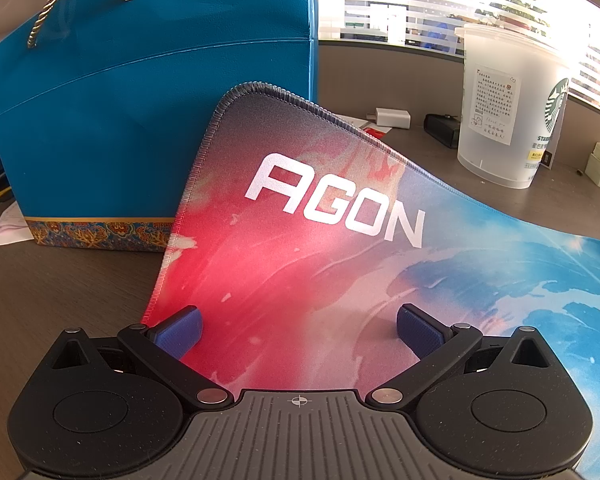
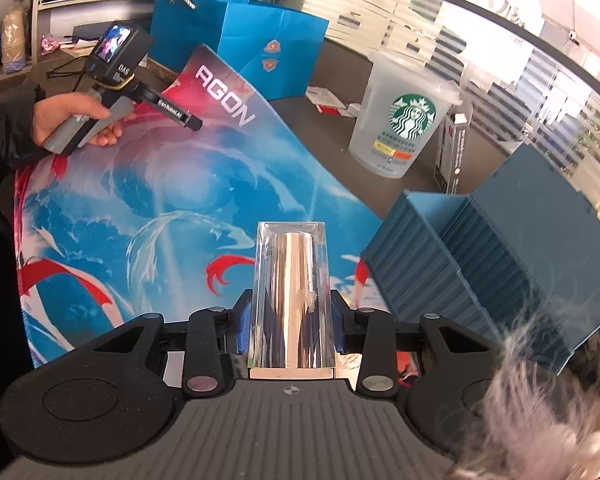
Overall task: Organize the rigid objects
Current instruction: 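Carry the silver case into the teal box and open the right tool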
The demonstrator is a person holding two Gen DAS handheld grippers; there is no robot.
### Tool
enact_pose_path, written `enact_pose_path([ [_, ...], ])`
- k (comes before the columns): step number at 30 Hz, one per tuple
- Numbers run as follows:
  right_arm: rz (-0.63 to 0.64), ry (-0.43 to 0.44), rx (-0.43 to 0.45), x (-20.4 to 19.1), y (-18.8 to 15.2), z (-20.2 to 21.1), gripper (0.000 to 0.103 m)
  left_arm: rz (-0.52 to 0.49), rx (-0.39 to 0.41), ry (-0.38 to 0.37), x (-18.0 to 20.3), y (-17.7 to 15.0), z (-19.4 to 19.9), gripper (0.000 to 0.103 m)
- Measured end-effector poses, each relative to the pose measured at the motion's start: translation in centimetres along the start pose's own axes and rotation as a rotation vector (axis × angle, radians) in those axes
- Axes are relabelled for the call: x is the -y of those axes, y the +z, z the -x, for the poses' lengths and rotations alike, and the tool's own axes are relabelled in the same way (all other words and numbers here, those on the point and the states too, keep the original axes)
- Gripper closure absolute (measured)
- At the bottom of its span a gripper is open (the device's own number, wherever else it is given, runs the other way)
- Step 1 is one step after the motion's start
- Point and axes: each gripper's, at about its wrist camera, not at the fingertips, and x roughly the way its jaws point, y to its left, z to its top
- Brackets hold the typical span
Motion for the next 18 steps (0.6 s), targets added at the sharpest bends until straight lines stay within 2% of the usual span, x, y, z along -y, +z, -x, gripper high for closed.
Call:
enact_pose_path([
  [14,0.039,-0.09,0.036,5.2,3.8,1.6,0.069,0.0,0.0,0.0,0.0,0.0,0.0,0.0],
  [18,0.096,-0.105,-0.002,7.4,5.0,1.2,0.069,0.0,0.0,0.0,0.0,0.0,0.0,0.0],
])
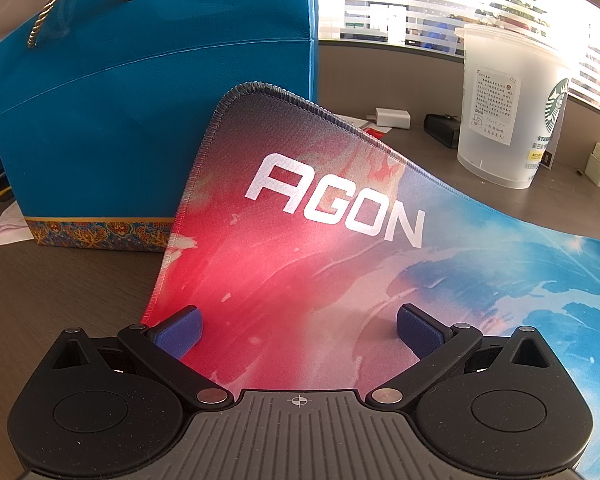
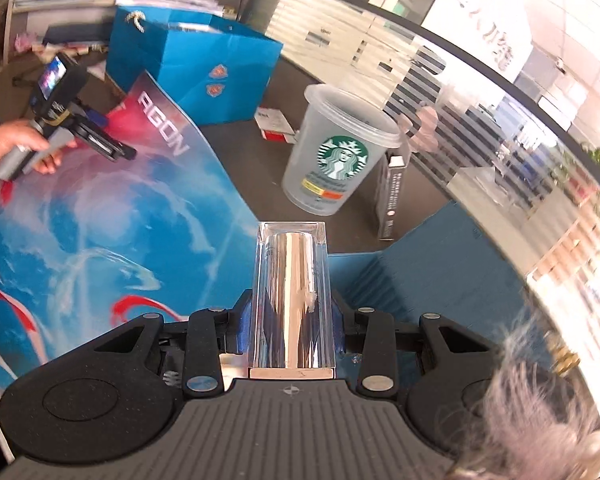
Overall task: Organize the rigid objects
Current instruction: 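Carry the silver case into the teal box and open the right tool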
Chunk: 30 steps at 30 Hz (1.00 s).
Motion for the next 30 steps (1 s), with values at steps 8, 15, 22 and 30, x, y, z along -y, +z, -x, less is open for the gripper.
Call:
enact_pose_path([
  [8,0.052,-0.002,-0.085,5.4,1.5,-2.7,0.069,0.0,0.0,0.0,0.0,0.0,0.0,0.0],
  [15,0.023,0.031,-0.149,8.3,0.5,-6.7,0.069,0.0,0.0,0.0,0.0,0.0,0.0,0.0],
  [22,-0.011,0.071,-0.172,9.2,-0.4,-9.1,0.068,0.0,0.0,0.0,0.0,0.0,0.0,0.0],
  [30,-0.035,0.117,-0.213,9.5,-1.6,-11.1,0.068,0.0,0.0,-0.001,0.0,0.0,0.0,0.0],
])
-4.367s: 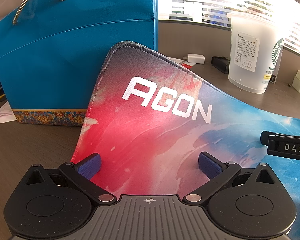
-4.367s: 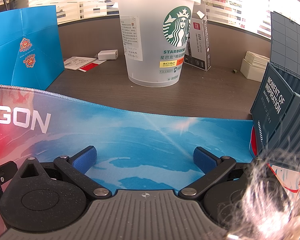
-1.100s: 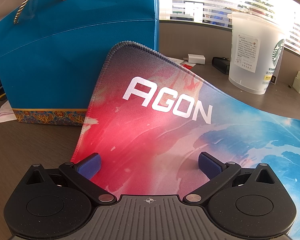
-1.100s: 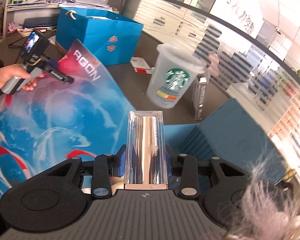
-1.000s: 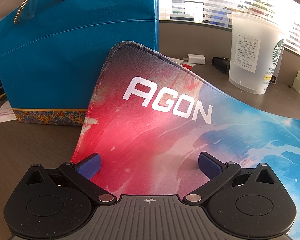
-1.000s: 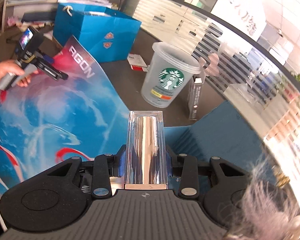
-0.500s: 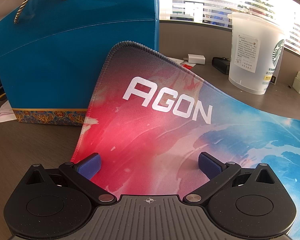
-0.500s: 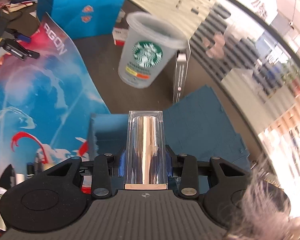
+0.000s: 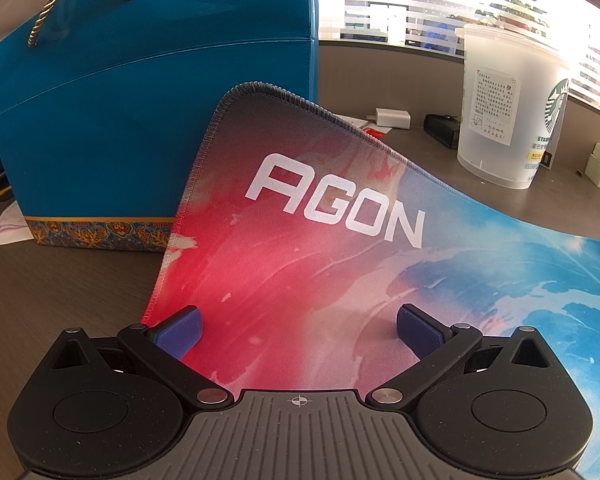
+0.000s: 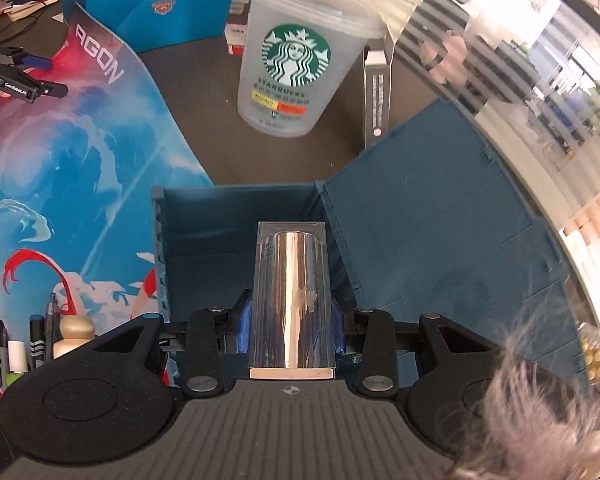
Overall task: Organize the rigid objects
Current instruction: 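Carry the silver case into the teal box and open the right tool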
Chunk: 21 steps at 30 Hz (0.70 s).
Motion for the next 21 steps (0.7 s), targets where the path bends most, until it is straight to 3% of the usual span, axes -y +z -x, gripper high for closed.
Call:
enact_pose_path([
  [9,-0.046,0.043,0.004,0.4,-0.6,-1.2,0.068,0.0,0.0,0.0,0.0,0.0,0.0,0.0],
  [21,-0.198,0.111,0.04,2.0,-2.0,-1.6,0.066,0.0,0.0,-0.001,0.0,0.0,0.0,0.0],
])
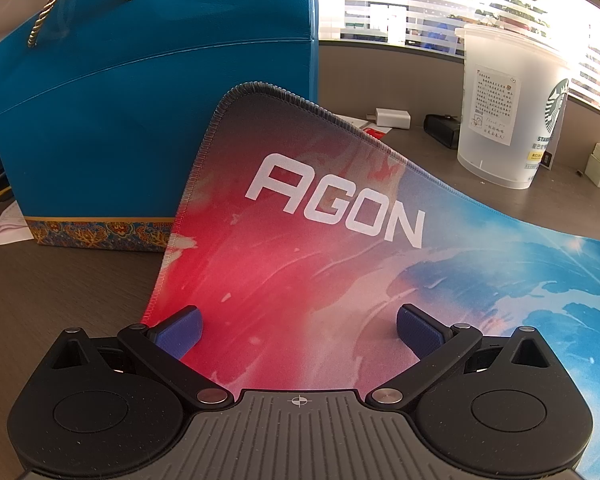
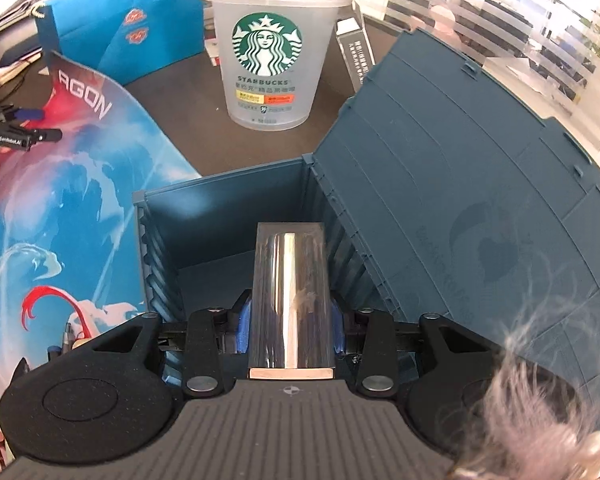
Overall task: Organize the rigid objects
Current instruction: 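Carry the silver case into the teal box and open the right tool, then return the right tool to the pile and grasp the white-green small box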
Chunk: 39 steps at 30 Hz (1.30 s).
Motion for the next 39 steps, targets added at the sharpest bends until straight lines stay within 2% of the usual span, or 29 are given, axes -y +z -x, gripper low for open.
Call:
enact_pose_path([
  [7,-0.018,-0.014,0.025,0.1,-0.2,0.0,0.066,0.0,0.0,0.0,0.0,0.0,0.0,0.0],
  [10,-0.023,-0.02,0.065,-0.2,-0.1,0.8,0.066,0.0,0.0,0.0,0.0,0.0,0.0,0.0],
  [16,-0.017,-0.029,0.165,-1.9,-0.1,3.6,0.051,0.0,0.0,0.0,0.0,0.0,0.0,0.0],
  [21,0.008,-0.018,0.223,-4.8,-1.0,5.9,0.046,0.0,0.0,0.0,0.0,0.0,0.0,0.0],
  [23,0.016,-0.017,0.24,-6.0,-1.4,6.8,0.037,0.0,0.0,-0.001,0.0,0.0,0.0,0.0],
  [25,0.029,-0.016,0.261,-7.5,-2.1,7.7,0.034,0.0,0.0,-0.001,0.0,0.0,0.0,0.0],
  [27,0.034,-0.009,0.277,-8.8,-2.7,8.5,0.027,0.0,0.0,-0.001,0.0,0.0,0.0,0.0],
  [29,0.037,-0.008,0.293,-10.0,-3.5,9.2,0.016,0.0,0.0,-0.001,0.0,0.0,0.0,0.0],
  [33,0.044,-0.017,0.314,-12.6,-5.4,10.0,0.002,0.0,0.0,-0.001,0.0,0.0,0.0,0.0],
  [39,0.084,-0.007,0.3,-16.8,-8.7,9.9,0.0,-0.001,0.0,-0.001,0.0,0.0,0.0,0.0],
])
